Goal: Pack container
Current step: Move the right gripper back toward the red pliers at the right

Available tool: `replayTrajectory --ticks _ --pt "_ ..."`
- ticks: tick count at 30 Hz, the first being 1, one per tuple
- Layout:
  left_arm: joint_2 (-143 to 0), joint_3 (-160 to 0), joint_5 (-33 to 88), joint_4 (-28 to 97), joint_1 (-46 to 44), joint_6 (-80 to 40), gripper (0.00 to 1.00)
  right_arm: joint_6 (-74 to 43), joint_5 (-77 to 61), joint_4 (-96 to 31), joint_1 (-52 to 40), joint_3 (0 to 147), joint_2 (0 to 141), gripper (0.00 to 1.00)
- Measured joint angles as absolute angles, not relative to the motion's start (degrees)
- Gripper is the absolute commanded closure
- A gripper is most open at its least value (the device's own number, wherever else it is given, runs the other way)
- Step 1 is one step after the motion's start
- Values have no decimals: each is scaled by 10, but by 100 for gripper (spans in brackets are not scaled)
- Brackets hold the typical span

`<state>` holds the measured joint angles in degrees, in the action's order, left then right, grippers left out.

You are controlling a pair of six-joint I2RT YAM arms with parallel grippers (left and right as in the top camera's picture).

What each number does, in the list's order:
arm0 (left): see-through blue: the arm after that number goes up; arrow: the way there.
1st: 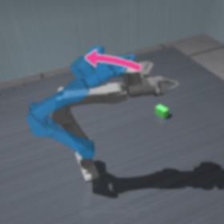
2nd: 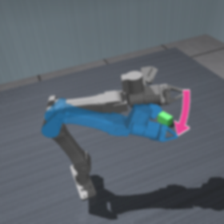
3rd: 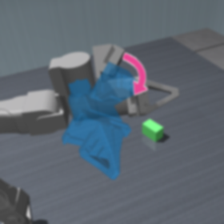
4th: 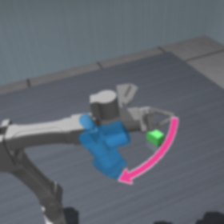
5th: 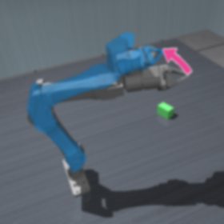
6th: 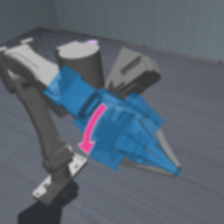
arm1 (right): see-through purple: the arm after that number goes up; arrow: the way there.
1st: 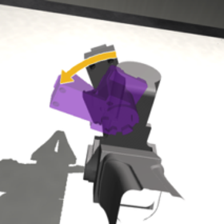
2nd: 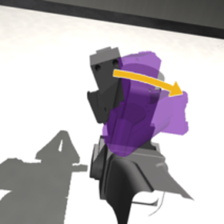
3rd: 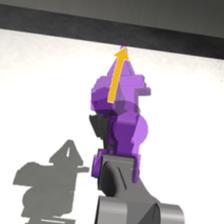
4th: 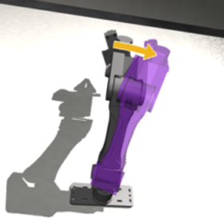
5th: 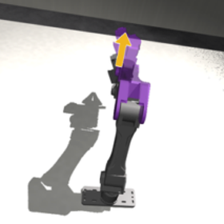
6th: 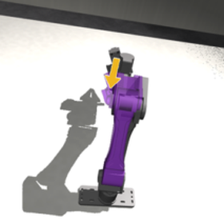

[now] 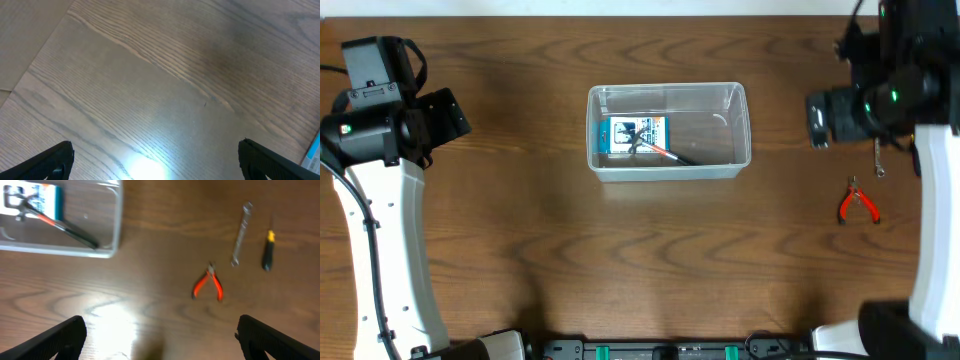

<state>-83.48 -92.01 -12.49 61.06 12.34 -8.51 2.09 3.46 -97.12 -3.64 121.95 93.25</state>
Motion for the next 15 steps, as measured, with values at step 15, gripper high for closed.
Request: replayTrajectory --ticks 15 --pt "-835 -920 -125 611 123 -85 2 -34 61 -972 -34 1037 693 1"
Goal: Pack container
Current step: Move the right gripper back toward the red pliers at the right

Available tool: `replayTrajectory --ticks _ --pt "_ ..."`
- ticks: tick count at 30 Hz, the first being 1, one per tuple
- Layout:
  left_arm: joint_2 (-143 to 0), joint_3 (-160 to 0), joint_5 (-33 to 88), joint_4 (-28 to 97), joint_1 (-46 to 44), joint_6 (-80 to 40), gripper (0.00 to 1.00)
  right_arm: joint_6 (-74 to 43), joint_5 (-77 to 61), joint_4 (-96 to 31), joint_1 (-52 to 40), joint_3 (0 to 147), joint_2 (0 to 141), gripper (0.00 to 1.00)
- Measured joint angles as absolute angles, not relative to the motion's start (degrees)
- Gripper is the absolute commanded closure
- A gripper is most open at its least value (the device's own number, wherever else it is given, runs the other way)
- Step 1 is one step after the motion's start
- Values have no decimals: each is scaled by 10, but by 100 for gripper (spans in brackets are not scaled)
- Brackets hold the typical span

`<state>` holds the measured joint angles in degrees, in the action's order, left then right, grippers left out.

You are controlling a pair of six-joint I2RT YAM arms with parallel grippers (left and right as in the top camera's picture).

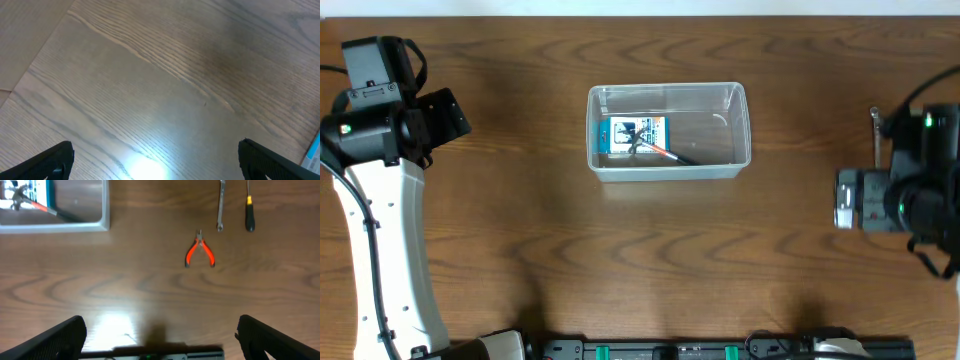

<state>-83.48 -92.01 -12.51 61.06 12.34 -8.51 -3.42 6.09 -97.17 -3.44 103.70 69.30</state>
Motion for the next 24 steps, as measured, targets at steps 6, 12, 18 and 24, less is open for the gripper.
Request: replayTrajectory --ticks 6,12,18,24 --pt "-835 -920 -125 611 123 -85 2 -49 61 -960 -34 954 643 1" --pt "-835 -920 -126 611 123 -85 2 -70 61 -910 -34 887 629 1" --pt "-835 -920 -127 611 123 -85 2 -72 61 -869 -34 808 633 1" --pt "-835 -920 -127 611 123 -85 2 -72 60 -797 -34 702 634 1"
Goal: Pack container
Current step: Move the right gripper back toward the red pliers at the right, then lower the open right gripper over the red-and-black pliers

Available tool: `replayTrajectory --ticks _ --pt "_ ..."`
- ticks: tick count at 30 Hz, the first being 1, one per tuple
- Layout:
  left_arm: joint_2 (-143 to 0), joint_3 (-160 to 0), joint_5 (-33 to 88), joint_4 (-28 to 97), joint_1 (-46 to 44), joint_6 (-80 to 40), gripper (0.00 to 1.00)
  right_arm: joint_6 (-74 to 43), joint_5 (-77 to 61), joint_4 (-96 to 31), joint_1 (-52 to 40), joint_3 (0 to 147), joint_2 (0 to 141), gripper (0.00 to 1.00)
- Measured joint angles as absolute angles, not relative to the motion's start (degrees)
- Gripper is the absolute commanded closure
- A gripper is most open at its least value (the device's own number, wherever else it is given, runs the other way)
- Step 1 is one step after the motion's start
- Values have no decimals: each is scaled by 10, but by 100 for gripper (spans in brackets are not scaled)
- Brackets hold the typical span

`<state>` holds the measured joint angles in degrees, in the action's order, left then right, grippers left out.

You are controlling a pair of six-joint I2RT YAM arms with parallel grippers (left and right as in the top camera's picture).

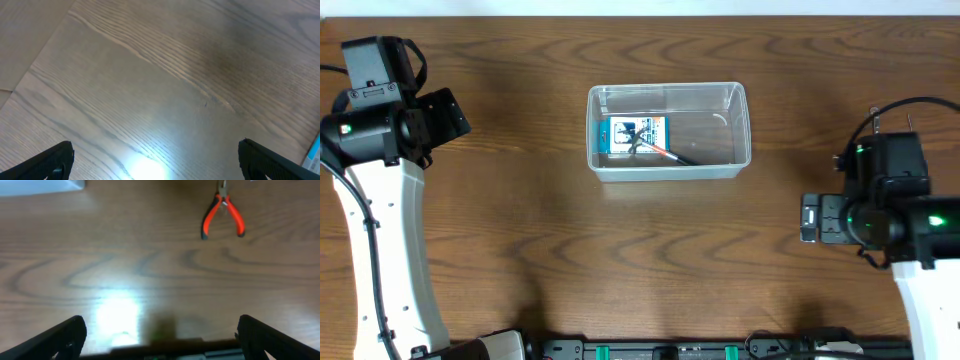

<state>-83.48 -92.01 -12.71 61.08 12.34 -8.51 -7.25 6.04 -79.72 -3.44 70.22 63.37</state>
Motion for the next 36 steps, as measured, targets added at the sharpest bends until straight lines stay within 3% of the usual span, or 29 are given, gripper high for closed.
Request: replayTrajectory --ticks 9,36 --pt "-835 -920 -127 611 123 -85 2 -73 15 -696 -34 607 634 1" --pt "-835 -920 -127 611 123 -85 2 -70 23 -578 -34 604 682 1"
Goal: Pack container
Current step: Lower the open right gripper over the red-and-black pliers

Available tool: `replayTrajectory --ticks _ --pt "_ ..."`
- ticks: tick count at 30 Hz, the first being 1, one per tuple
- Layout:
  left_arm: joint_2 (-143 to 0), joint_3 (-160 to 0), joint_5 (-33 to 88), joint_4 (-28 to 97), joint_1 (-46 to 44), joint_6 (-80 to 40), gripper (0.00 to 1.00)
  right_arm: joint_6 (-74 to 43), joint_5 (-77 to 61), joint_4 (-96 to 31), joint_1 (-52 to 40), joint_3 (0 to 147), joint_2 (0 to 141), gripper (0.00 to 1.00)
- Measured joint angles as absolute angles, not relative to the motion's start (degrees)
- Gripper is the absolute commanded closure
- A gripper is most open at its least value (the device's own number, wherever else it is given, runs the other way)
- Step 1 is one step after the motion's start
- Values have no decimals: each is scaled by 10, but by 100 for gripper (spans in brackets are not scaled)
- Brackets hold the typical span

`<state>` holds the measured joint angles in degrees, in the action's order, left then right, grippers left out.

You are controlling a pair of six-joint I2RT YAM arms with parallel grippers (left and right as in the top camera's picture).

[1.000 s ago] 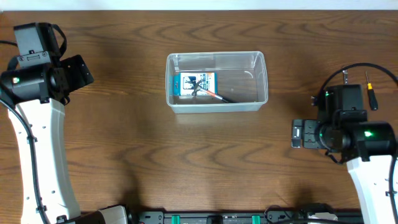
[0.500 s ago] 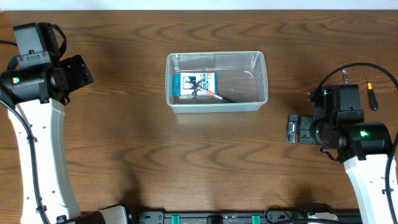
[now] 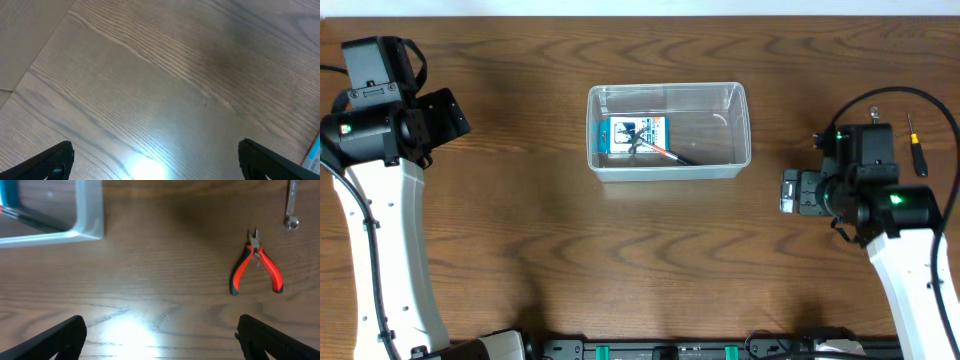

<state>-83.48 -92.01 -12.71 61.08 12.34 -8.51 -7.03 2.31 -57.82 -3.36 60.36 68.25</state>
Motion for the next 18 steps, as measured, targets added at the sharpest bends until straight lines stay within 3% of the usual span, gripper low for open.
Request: replayTrajectory --ticks 18 --pt "-835 -920 -127 611 123 -85 2 4 17 -610 92 603 761 1"
